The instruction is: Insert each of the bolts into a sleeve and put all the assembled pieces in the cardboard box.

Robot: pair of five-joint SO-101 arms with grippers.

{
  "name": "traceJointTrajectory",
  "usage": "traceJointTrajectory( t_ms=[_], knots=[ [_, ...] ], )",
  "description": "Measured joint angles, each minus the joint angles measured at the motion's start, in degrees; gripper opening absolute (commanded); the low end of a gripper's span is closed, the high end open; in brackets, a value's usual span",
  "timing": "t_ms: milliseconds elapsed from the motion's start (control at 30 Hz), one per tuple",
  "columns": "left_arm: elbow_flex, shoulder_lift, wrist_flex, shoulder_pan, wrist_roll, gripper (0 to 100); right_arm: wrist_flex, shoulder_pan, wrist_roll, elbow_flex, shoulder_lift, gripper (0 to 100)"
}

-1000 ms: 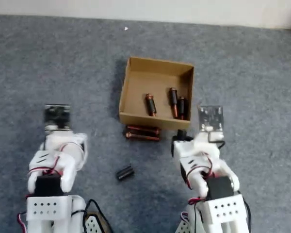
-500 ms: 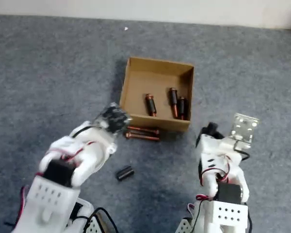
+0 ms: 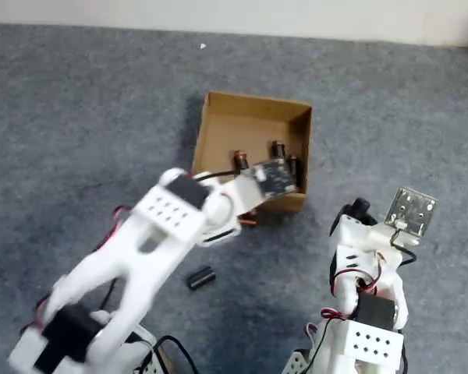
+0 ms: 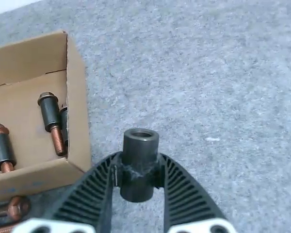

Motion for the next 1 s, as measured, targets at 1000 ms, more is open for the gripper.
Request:
traceJointTrajectory(
  t_ms=[1000],
  knots=[
    [-43.60, 48.00, 6.95, -1.41, -9.41, 20, 0.00, 2.02, 0.00, 0.00, 0.00, 0.4]
  ],
)
